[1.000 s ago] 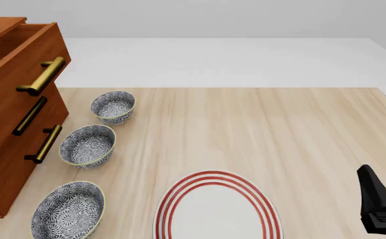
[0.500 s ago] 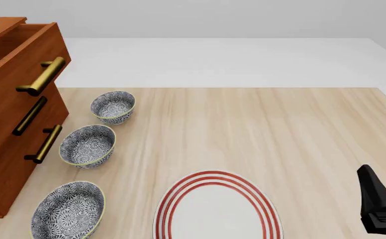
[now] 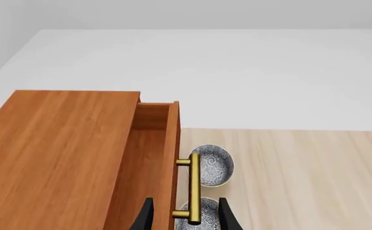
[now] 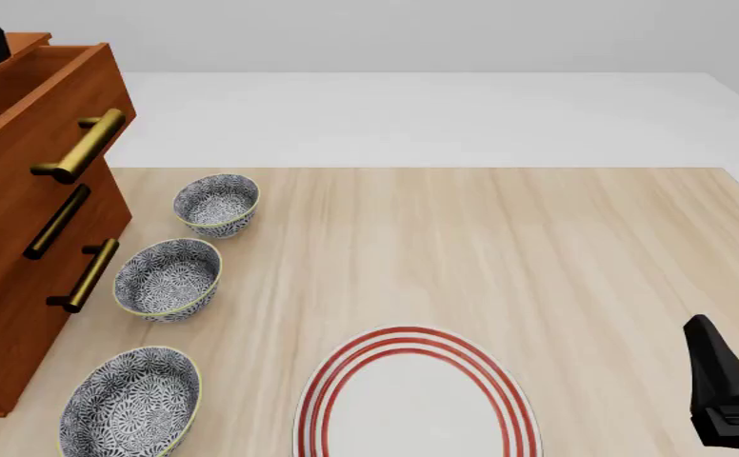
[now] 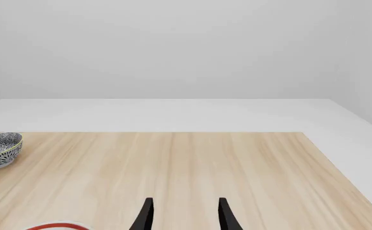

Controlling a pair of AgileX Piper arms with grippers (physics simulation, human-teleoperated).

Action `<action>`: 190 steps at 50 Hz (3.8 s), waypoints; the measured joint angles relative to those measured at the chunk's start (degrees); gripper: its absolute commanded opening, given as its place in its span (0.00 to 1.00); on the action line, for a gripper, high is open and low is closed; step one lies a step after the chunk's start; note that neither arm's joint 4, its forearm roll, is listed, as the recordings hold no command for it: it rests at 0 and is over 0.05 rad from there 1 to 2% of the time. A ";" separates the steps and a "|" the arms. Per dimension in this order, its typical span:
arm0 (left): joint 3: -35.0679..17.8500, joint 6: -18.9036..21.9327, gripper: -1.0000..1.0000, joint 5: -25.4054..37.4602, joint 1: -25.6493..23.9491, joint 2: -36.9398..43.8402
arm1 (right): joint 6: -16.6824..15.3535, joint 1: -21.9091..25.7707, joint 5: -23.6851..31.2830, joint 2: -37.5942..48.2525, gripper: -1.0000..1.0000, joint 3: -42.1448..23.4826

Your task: Open the top drawer of the cabinet.

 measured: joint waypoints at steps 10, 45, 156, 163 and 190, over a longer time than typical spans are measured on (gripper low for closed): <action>0.70 0.16 1.00 -0.41 -0.03 0.10 | 0.00 0.00 0.00 0.00 1.00 0.00; 3.84 0.48 1.00 -3.50 0.88 1.50 | 0.00 0.00 0.00 0.00 1.00 0.00; 5.79 -0.66 1.00 -7.20 1.50 8.62 | 0.00 0.00 0.00 0.00 1.00 0.00; 6.14 -0.97 1.00 -7.70 1.60 9.03 | 0.00 0.00 0.00 0.00 1.00 0.00; 6.96 -1.02 1.00 -9.03 2.20 10.07 | 0.00 0.00 0.00 0.00 1.00 0.00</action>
